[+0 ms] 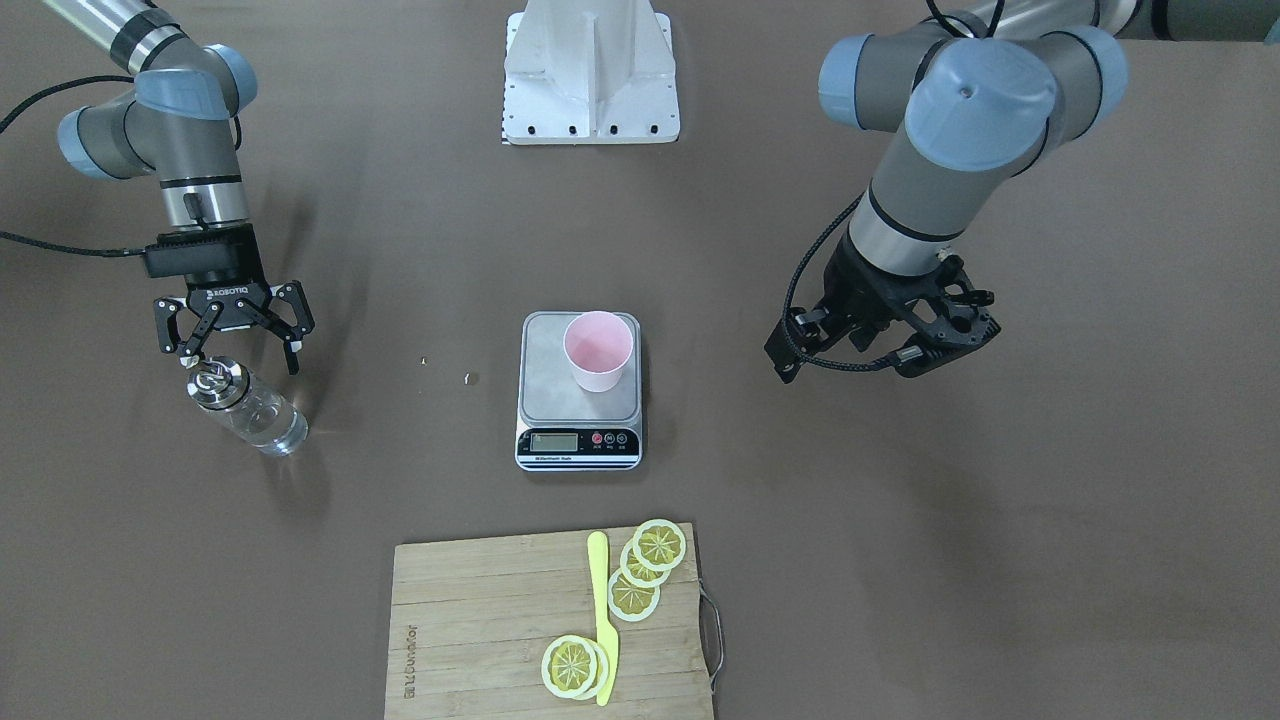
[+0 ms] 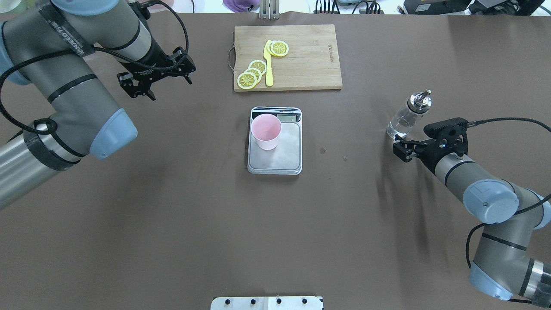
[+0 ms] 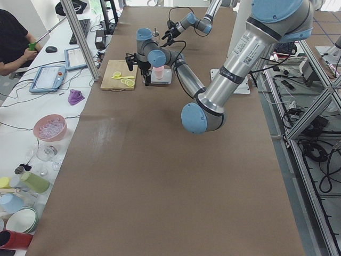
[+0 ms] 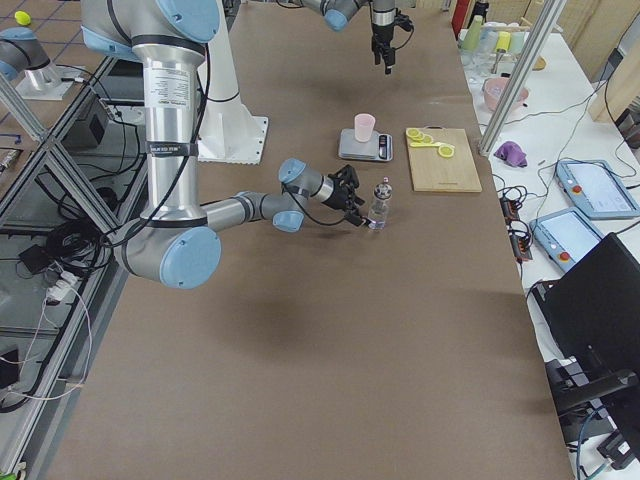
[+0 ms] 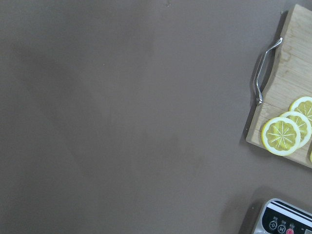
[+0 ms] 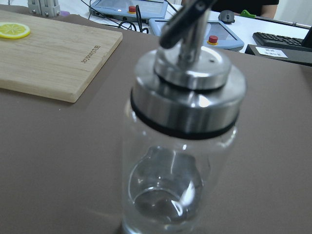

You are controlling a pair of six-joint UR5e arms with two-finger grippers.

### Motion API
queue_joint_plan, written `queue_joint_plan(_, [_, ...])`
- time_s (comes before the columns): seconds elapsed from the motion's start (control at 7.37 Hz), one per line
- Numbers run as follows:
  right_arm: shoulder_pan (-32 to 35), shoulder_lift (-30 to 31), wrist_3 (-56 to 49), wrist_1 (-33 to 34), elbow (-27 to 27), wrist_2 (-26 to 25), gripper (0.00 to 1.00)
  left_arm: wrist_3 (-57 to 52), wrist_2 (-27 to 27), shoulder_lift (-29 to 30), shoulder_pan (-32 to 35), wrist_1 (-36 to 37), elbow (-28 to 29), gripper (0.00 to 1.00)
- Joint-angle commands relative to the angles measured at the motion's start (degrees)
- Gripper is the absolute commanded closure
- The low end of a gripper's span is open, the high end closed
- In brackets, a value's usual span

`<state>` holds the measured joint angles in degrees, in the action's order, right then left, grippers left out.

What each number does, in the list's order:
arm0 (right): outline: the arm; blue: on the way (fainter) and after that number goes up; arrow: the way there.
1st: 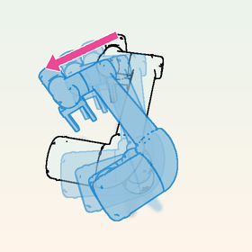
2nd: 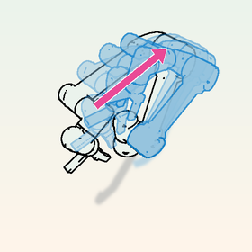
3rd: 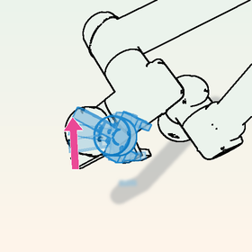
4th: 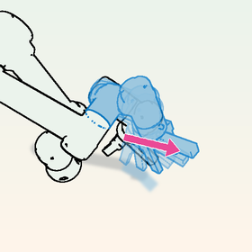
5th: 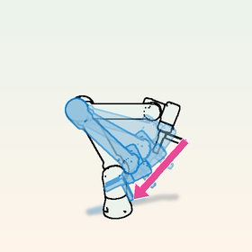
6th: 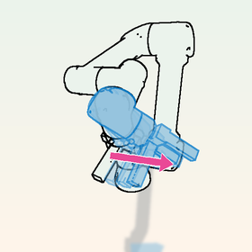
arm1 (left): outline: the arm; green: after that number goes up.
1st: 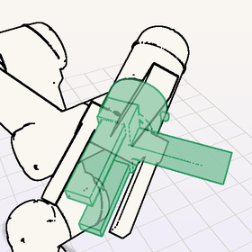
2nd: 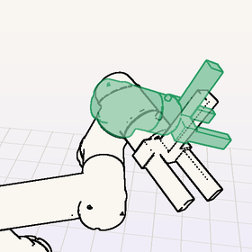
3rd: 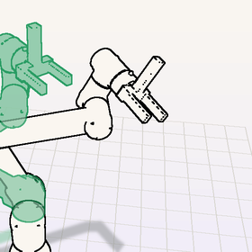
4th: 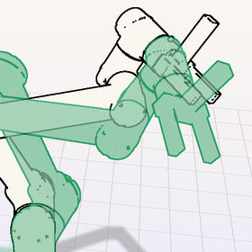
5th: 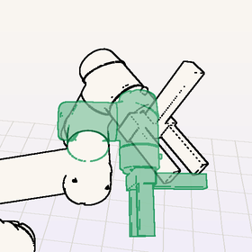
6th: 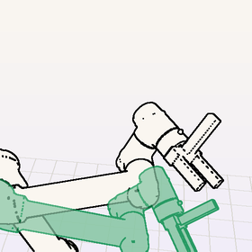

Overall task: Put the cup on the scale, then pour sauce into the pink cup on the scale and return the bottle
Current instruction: 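Close the right gripper on the bottle and lift it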

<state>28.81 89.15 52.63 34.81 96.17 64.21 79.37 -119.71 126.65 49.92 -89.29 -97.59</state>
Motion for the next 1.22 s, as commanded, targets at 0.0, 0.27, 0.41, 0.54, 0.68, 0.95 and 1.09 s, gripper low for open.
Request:
queue_joint_plan(0.0, [2.65,-0.91,-1.73,-0.01,-0.99,2.41,0.0,0.0,0.0,0.01,0.0,-0.01,0.03,0.02])
queue_joint_plan(0.27, [2.83,-4.58,-1.74,0.08,-3.52,2.59,0.0,-0.09,0.09,0.18,0.0,-0.01,0.81,0.02])
queue_joint_plan(0.41, [2.83,-5.21,-1.74,0.08,-3.97,2.59,0.0,-0.09,0.09,0.18,0.0,-0.53,1.17,0.02])
queue_joint_plan(0.54, [2.83,-5.21,-1.83,0.08,-4.06,2.59,0.0,0.0,0.09,0.18,0.0,-0.53,1.08,0.02])
queue_joint_plan(0.68, [3.18,-5.13,-1.74,0.08,-4.32,2.68,0.0,0.0,0.09,0.09,0.0,-0.53,1.17,0.02])
queue_joint_plan(0.95, [3.36,-5.21,-1.65,-0.01,-4.68,3.03,0.0,0.0,0.09,0.18,0.0,-0.53,1.17,0.02])
queue_joint_plan(1.09, [3.36,-5.3,-1.48,-0.01,-4.68,2.94,0.01,0.0,0.09,0.09,0.0,-0.53,1.17,0.02])
